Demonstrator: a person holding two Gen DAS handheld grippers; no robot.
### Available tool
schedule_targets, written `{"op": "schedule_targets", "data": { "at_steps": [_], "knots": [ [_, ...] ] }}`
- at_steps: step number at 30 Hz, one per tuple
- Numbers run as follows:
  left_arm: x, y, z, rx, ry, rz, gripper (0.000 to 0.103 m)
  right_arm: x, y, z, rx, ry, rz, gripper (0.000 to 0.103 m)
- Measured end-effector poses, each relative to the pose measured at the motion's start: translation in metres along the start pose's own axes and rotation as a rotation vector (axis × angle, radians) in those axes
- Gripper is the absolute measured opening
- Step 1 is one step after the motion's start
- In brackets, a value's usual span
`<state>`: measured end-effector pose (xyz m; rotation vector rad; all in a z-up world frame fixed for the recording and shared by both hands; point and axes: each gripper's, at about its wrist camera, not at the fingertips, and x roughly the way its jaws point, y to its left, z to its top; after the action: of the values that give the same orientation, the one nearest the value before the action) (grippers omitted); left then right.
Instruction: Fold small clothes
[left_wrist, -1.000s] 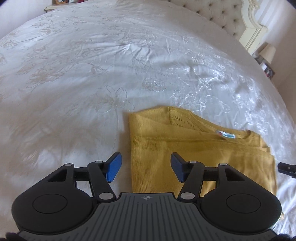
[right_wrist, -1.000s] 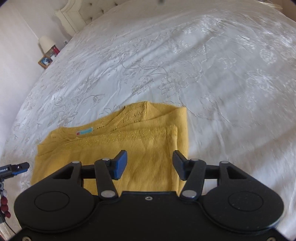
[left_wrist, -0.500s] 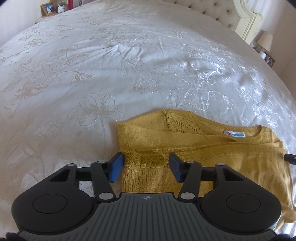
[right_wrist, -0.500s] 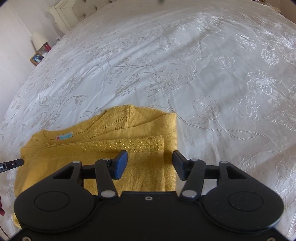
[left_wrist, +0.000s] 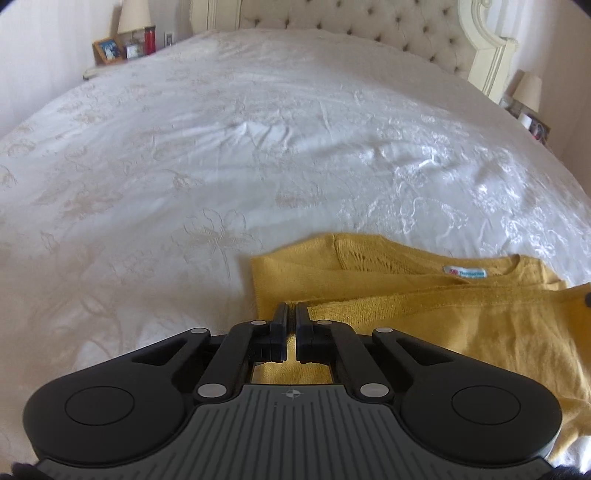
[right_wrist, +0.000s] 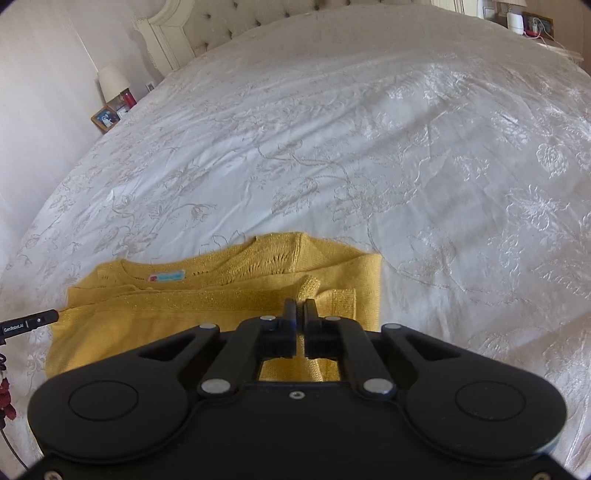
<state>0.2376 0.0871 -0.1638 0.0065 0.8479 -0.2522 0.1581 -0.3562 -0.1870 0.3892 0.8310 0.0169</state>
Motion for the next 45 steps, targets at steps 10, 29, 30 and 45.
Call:
{"op": "schedule_targets", "data": {
  "at_steps": [10,29,30,45],
  "knots": [
    [-0.005,0.001,0.047,0.038,-0.133,0.004,0.004,0.000,0.002,0.037,-0.052,-0.093,-0.016,0.010],
    [0.008,-0.005,0.025,-0.004,0.095,-0.007,0.066,0.025,-0.016,0.006,0.021,0.060,-0.014,0.082],
    [0.001,-0.011,0.018,0.002,0.108,-0.027,0.066,0.019,-0.016,-0.002,0.040,0.073,0.006,0.084],
    [0.005,-0.008,-0.065,0.145,0.378,-0.045,0.082,-0.011,-0.017,-0.085,-0.024,0.304,-0.130,0.097]
  ]
}}
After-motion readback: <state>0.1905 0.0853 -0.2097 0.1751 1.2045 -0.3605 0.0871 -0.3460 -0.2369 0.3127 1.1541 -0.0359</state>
